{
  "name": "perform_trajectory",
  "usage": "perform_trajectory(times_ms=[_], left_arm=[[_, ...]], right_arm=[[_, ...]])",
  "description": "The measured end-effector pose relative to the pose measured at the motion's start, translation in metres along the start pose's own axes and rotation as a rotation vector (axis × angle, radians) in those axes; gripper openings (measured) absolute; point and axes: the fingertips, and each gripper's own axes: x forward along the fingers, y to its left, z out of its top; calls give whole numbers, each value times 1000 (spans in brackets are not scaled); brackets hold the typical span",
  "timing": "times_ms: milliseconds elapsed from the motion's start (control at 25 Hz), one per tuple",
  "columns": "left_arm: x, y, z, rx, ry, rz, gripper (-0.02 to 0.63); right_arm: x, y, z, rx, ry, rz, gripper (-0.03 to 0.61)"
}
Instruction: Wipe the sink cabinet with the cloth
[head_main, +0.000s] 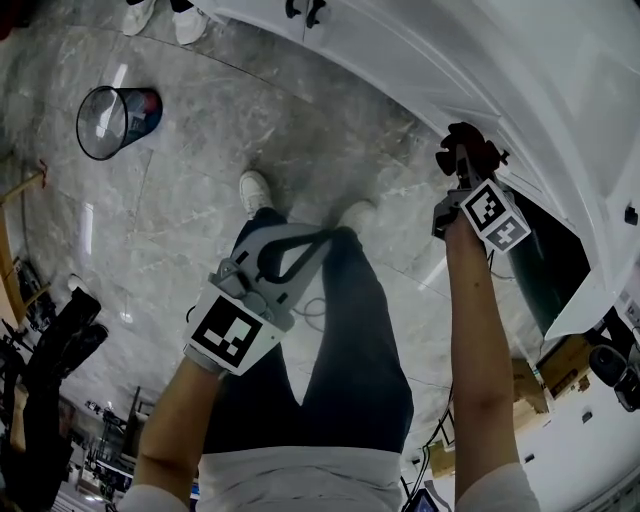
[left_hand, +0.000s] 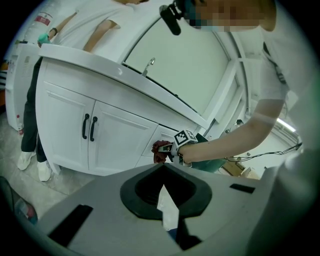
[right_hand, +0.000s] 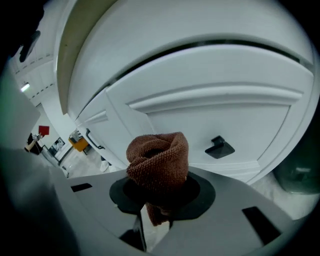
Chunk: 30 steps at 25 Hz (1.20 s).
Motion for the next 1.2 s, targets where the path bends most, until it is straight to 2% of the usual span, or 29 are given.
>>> perform_trajectory(times_ms=[160, 360, 520, 880, 1200], left_arm=[[7, 0, -2, 5, 3, 16, 11], [19, 0, -5, 11, 3, 38, 9], [29, -3, -1, 30, -6, 46, 11], [49, -16, -1, 23, -9, 65, 9], [62, -36, -4, 26, -8, 66, 11]], right_arm=[[15, -25, 2, 77, -19, -17, 103], [27, -37, 0, 66, -25, 12, 103], [31, -40, -2, 50, -20, 71, 103], [37, -45, -7, 101, 30, 226, 103], [33, -60, -11, 277, -26, 247, 103]])
